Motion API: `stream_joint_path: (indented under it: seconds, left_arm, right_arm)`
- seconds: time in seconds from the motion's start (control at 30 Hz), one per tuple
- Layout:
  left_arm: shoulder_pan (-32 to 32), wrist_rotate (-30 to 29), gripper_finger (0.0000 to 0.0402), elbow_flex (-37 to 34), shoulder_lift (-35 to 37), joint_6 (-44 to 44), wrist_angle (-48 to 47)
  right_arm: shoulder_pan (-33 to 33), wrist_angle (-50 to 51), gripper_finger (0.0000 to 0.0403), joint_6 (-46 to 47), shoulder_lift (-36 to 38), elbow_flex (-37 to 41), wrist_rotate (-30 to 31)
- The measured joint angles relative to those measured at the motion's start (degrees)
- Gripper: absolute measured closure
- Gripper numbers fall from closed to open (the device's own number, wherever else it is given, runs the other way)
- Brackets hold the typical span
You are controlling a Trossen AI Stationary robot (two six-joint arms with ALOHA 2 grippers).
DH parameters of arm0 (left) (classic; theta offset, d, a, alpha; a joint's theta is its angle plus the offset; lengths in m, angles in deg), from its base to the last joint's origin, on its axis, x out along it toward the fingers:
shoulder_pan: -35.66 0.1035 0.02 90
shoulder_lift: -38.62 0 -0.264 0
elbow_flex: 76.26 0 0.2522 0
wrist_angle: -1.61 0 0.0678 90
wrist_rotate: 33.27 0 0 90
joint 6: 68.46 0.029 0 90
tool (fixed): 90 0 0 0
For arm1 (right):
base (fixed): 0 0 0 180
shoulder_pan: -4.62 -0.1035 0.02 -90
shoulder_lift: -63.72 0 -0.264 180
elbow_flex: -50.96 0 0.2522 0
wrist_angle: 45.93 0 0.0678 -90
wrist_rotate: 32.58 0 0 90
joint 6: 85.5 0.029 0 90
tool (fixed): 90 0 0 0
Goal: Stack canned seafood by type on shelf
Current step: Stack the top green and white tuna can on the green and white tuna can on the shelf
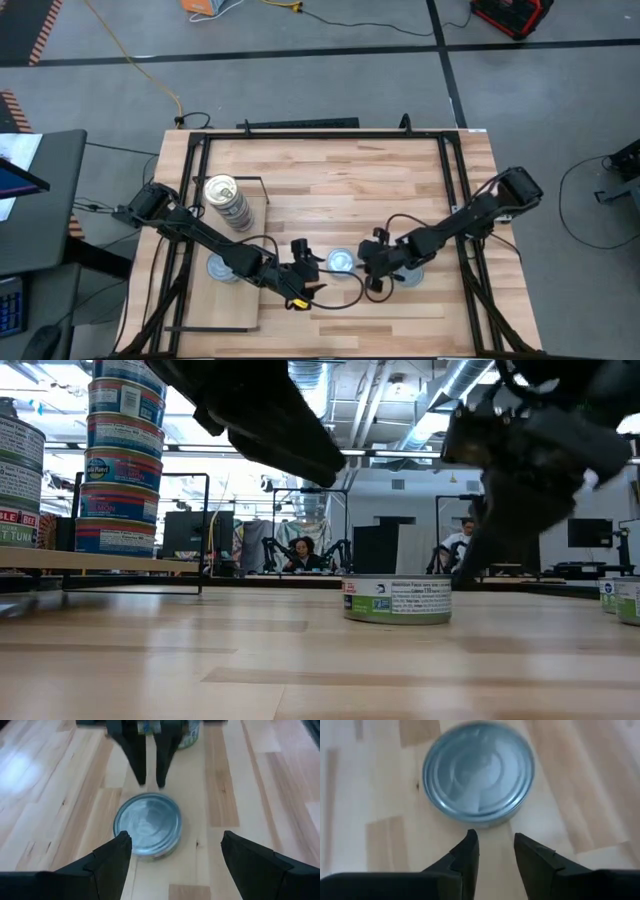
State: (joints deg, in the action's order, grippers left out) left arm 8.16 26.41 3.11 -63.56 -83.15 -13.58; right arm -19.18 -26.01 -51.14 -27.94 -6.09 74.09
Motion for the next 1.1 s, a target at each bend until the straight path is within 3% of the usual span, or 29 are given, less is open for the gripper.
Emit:
stream_joint_path:
  seconds: [0.2,0.53,1.1]
  left_arm:
    - [-0.3,-2.0,0.0107,0.0,2.9,-2.8,-5.0]
    - [-0.7,-1.5,0.0107,0.0,3.8,-7.7,-9.1]
    - [-0.7,-2.0,0.0107,0.0,3.8,-8.4,-10.8]
  right_arm:
    - [3.0,1.7,0.0231,0.8,4.0,-0.1,-0.7]
    - [6.5,-4.4,0.0199,4.7,0.5,-0.1,-5.3]
    - [5.8,-4.6,0.0287,8.1,-1.9,-0.2,-6.3]
